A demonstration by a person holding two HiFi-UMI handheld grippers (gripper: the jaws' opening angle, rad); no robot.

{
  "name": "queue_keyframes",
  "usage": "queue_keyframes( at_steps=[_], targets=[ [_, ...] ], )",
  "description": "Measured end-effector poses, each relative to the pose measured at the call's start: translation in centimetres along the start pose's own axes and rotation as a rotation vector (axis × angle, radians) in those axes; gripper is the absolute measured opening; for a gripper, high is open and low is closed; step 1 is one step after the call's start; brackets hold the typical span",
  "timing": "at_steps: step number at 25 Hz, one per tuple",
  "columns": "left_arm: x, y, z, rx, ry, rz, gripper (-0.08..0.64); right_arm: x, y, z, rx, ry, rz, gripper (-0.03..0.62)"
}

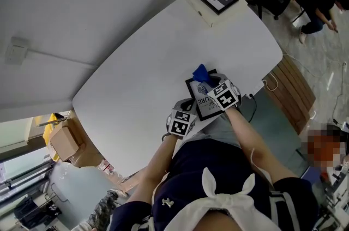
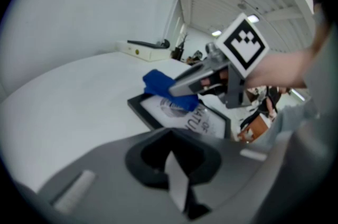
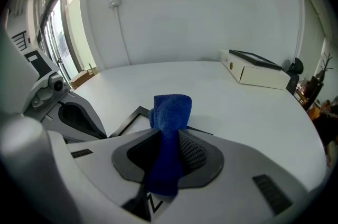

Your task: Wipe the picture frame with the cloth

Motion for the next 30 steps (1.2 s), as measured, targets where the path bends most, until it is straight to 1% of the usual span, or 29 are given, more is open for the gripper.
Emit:
queue_keyframes(
  at_steps=[9,30],
  targets=[
    [0.0,0.0,0.1,-0.01,0.005,0.0,0.005,0.5,-0.8,1.2,0.054,0.046,-0.015,0.092],
    [-0.1,0.1,0.1,-0.018,0.014,-0.003,0.005,1.6,-1.7,1.0,0.065,0.076,-0.009,0.092]
  ],
)
Point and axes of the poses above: the fingertips, and each gripper's own axes: y forward along the fingers, z to its right, x out of its underside, the point moved 7 cm from there along -y, backward along the fingers, and after that the axes turned 5 degrees about z, right-handed, at the moved point
